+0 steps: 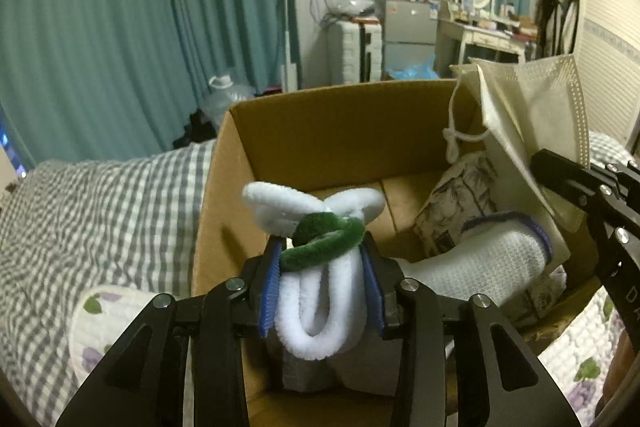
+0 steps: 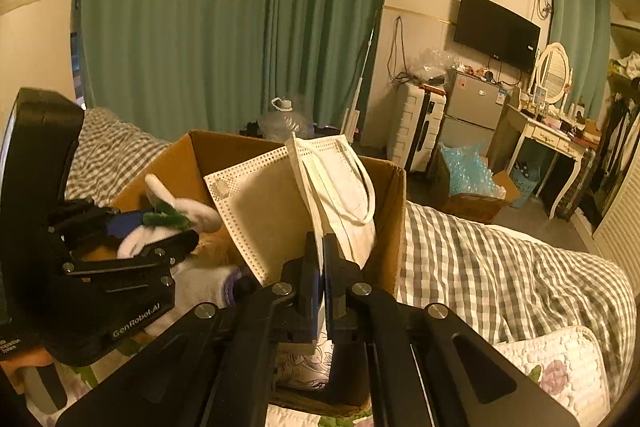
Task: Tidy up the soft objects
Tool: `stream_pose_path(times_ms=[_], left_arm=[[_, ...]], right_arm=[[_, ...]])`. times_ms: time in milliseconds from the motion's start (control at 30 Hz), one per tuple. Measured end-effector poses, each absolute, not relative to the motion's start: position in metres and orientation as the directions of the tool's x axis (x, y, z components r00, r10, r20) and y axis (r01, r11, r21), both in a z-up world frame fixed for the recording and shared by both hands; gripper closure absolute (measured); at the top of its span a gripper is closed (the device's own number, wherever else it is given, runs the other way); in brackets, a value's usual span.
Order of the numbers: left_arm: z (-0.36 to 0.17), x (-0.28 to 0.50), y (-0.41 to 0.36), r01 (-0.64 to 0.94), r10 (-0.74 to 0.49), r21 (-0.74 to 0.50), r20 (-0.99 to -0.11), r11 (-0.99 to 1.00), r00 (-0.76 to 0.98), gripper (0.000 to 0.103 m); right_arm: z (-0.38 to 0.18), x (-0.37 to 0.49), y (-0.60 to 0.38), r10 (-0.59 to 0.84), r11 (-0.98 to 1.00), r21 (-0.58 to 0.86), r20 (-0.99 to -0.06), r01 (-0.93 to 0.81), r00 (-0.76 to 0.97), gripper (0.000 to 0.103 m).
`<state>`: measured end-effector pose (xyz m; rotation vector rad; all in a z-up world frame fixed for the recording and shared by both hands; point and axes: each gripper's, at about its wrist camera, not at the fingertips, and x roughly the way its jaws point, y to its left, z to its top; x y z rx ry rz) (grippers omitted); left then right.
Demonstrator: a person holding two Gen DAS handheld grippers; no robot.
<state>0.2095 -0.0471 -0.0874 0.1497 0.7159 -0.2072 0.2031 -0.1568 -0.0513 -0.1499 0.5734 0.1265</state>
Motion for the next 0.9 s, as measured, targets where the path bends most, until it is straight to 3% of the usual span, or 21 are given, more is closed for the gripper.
stream_pose_path(times_ms=[67, 133, 167, 233, 300, 433, 633, 900], left_arm=[[-0.087, 0.210, -0.047, 0.241, -0.140, 0.061, -0.669, 0.969, 0.730, 0.053], [-0.084, 0.208, -0.047, 0.241, -0.145, 0.051, -0.673, 0.969, 0.726, 0.025], [-0.084, 0.211, -0.045, 0.238, -0.147, 0.046, -0.671, 0.970, 0.727, 0.020], [-0.079, 0.210, -0.041, 0.246, -0.185, 0.001, -0.656, 0.969, 0.732, 0.005], [-0.069, 0.206, -0.039, 0.246, -0.209, -0.033, -0.645, 0.969, 0.735, 0.004], [-0.049, 0.194, -0.035, 0.232, -0.200, -0.029, -0.617, 0.972, 0.761, 0.004], [-0.014, 0.171, -0.014, 0.190, -0.181, -0.041, -0.556, 0.981, 0.811, 0.004], [0.032, 0.125, 0.015, 0.167, -0.190, -0.091, -0.454, 0.982, 0.870, 0.000]], right_arm=[[-0.049, 0.202, -0.156, 0.081, 0.983, -0.095, -0.546, -0.158, 0.834, 0.101], [-0.045, 0.199, -0.160, 0.079, 0.985, -0.091, -0.534, -0.150, 0.842, 0.101], [-0.043, 0.198, -0.160, 0.076, 0.985, -0.092, -0.528, -0.146, 0.846, 0.099], [-0.036, 0.196, -0.163, 0.075, 0.986, -0.088, -0.511, -0.138, 0.857, 0.080], [-0.026, 0.189, -0.166, 0.084, 0.989, -0.065, -0.483, -0.131, 0.872, 0.049], [0.000, 0.170, -0.172, 0.088, 0.993, -0.032, -0.418, -0.111, 0.904, 0.046], [0.044, 0.129, -0.177, 0.106, 0.994, 0.013, -0.305, -0.107, 0.946, 0.027], [0.082, 0.084, -0.167, 0.130, 0.991, 0.023, -0.254, -0.129, 0.958, 0.006]])
